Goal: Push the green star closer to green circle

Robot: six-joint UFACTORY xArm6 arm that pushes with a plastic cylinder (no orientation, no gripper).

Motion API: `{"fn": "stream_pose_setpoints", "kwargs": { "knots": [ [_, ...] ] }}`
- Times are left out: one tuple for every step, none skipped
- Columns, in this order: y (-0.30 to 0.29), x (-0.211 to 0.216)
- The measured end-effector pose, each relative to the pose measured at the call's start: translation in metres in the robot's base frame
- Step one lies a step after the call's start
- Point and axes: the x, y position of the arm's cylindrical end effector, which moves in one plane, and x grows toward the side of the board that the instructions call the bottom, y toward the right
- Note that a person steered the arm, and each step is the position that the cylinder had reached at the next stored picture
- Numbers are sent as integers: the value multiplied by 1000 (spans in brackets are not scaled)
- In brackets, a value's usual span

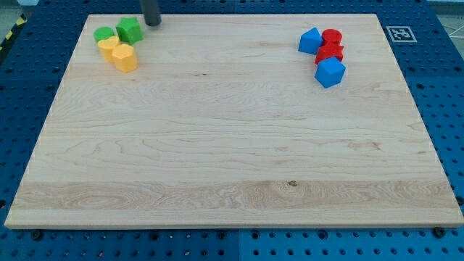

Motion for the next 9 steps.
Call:
{"fn": "stream_pose_setpoints", "kwargs": {
  "knots": [
    [-29, 0],
    [-39, 7],
    [-37, 7],
    [-31, 7],
    [25, 19],
    [47, 24],
    [41, 23],
    [18, 23],
    [5, 23]
  ]
}}
